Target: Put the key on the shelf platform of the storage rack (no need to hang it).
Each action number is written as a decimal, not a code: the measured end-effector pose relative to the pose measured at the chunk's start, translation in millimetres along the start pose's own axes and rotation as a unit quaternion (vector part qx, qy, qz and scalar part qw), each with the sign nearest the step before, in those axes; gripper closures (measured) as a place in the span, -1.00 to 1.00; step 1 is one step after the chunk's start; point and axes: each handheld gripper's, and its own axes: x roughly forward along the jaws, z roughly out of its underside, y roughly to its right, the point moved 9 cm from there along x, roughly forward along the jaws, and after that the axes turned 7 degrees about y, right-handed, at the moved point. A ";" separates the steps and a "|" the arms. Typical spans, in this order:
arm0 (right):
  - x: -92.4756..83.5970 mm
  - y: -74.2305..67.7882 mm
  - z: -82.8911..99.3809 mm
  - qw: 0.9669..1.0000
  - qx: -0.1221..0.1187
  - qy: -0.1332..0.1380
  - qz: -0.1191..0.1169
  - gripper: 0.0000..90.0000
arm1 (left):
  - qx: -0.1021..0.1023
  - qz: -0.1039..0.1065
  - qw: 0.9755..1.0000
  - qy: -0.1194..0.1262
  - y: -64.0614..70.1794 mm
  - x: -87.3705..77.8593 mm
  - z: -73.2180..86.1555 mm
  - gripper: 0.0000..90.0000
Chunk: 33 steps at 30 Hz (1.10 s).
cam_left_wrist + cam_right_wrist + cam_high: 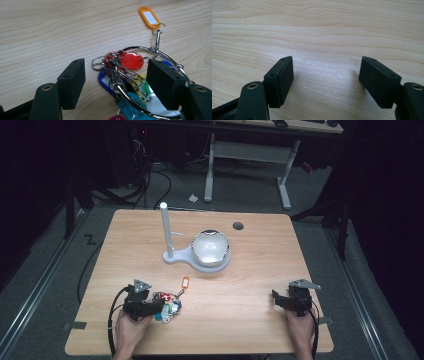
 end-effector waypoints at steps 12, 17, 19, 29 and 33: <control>0.0 0.0 -0.1 1.000 0.000 0.000 0.001 -0.38 | 0.002 -0.006 1.000 -0.012 1.6 9.0 3.5 0.12; 0.1 -0.1 -0.1 1.000 0.000 0.000 0.000 -0.38 | 0.011 -0.014 1.000 -0.012 0.1 12.7 -1.2 0.44; 0.0 0.0 -0.1 1.000 0.000 0.000 0.000 -0.38 | 0.011 -0.014 1.000 -0.011 -0.1 14.3 -3.0 0.49; 0.0 0.0 0.0 1.000 0.000 0.000 0.000 -0.38 | 0.019 -0.007 1.000 -0.009 -1.6 12.8 -8.5 0.67; 0.0 0.0 0.0 1.000 0.000 0.000 0.000 -0.38 | 0.018 0.003 1.000 -0.007 1.3 11.4 -8.9 0.68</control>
